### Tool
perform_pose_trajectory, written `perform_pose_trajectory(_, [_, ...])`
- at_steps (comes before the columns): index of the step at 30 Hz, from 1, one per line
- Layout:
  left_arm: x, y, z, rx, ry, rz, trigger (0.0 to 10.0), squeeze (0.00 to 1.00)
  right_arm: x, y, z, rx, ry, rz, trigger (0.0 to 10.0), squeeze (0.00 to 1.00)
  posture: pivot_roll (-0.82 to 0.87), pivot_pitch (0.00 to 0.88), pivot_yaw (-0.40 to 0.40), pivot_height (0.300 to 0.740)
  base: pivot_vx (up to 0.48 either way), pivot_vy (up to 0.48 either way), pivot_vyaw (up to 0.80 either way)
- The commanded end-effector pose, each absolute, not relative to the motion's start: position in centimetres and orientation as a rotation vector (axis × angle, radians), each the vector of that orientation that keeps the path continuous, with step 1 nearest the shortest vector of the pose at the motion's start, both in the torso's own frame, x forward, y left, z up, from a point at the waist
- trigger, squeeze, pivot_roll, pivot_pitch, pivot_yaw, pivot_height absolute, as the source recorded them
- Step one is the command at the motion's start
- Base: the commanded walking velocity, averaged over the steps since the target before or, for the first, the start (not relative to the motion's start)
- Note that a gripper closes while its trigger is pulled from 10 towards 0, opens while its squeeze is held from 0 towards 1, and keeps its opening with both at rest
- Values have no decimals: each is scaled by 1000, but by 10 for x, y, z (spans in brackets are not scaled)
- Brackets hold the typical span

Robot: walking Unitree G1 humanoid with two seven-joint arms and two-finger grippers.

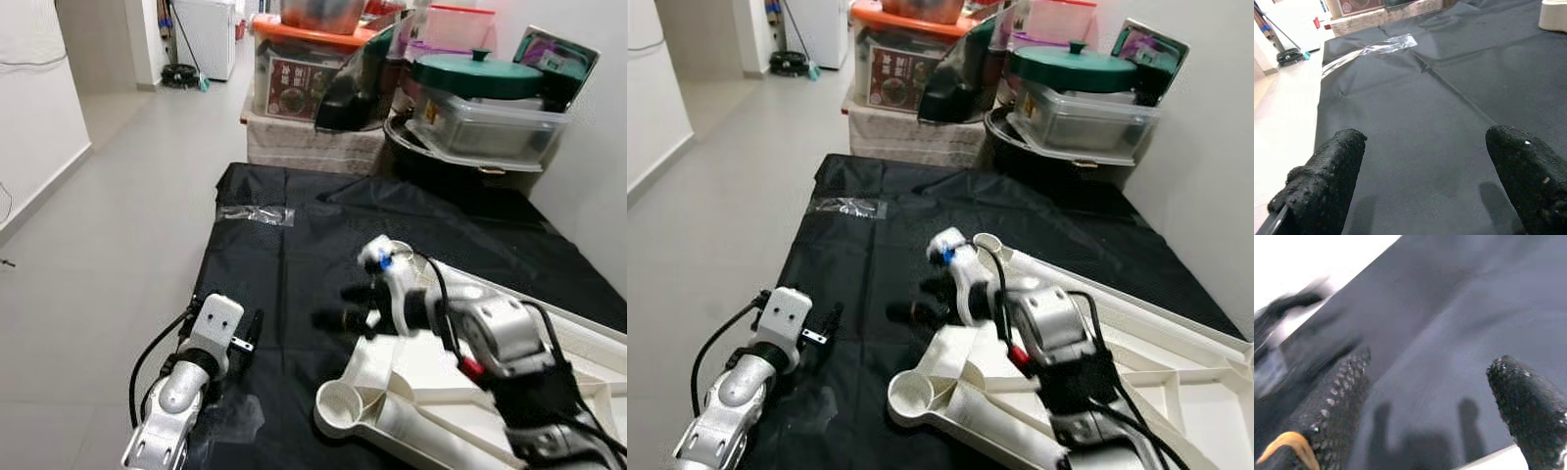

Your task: Building children table

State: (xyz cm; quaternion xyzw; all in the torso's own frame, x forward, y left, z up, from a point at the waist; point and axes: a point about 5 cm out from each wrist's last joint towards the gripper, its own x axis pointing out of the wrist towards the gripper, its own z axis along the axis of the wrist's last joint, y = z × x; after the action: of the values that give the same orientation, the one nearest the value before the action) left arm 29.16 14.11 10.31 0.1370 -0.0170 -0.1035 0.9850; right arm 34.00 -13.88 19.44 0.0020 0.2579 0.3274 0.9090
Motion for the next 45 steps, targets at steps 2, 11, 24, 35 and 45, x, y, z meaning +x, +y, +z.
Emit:
perform_pose_trajectory(2, [292,139,100,279,-22,-219,10000,0,349,-157,179,51,572,452,10000,1000,66,0,-143,740,0,0,0])
perform_pose_trajectory(11, [291,138,100,279,-19,-213,10000,0,341,-123,146,78,577,101,10000,1000,71,0,-148,740,0,0,0])
perform_pose_trajectory(24, [291,136,99,276,-16,-211,10000,0,337,-110,109,105,704,14,10000,0,73,0,-156,740,0,0,0])
perform_pose_trajectory(35, [291,136,99,279,-14,-210,10000,0,334,-127,99,169,715,-165,10000,0,73,0,-152,740,0,0,0])
perform_pose_trajectory(45, [292,137,99,284,-15,-210,10000,0,335,-119,94,203,736,-151,10000,0,78,0,-153,740,0,0,0])
